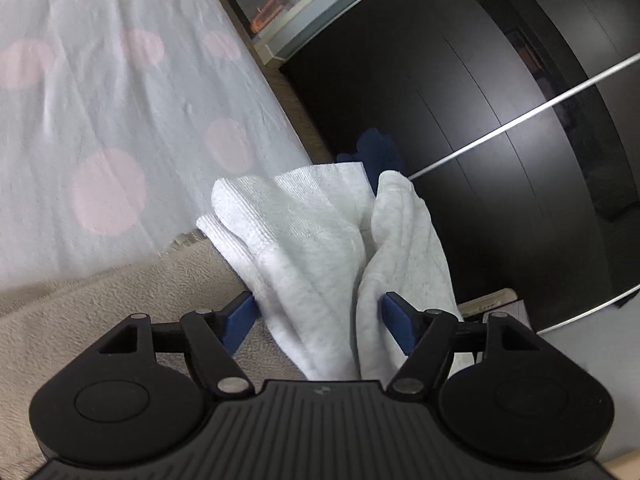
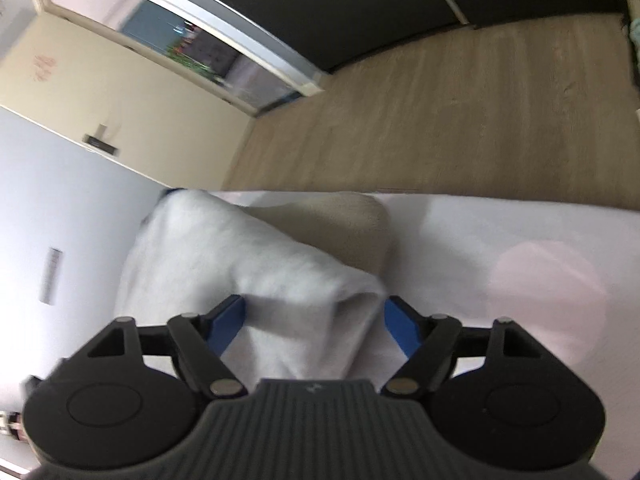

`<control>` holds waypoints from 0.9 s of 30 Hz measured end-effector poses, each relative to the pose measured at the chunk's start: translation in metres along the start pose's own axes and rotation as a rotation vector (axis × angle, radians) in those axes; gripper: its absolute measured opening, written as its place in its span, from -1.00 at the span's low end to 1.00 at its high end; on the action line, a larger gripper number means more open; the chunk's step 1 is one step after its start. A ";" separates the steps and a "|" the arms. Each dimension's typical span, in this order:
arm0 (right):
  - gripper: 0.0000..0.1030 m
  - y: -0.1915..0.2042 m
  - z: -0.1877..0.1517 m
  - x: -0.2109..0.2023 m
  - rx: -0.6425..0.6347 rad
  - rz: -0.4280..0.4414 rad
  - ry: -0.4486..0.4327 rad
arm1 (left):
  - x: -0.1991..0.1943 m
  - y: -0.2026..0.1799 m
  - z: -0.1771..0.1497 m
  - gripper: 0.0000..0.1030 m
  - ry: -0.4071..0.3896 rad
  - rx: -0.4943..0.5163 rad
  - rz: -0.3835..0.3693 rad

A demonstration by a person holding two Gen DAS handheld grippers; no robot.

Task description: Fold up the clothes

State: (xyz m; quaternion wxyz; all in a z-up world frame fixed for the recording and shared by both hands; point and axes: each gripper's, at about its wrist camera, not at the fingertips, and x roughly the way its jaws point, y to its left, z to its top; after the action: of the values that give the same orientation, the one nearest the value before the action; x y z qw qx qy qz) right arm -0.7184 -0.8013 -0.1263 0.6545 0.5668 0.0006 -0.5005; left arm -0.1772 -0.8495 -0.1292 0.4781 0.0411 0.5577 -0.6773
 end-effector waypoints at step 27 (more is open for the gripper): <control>-0.70 0.070 -0.005 -0.010 -0.292 -0.140 -0.079 | 0.003 -0.032 0.020 -0.44 0.142 0.168 0.061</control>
State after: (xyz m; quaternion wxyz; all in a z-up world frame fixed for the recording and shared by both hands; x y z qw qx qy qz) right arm -0.6750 -0.8006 -0.0706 0.6930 0.4441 0.0871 -0.5612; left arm -0.1914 -0.8700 -0.1011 0.4526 0.1459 0.5301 -0.7020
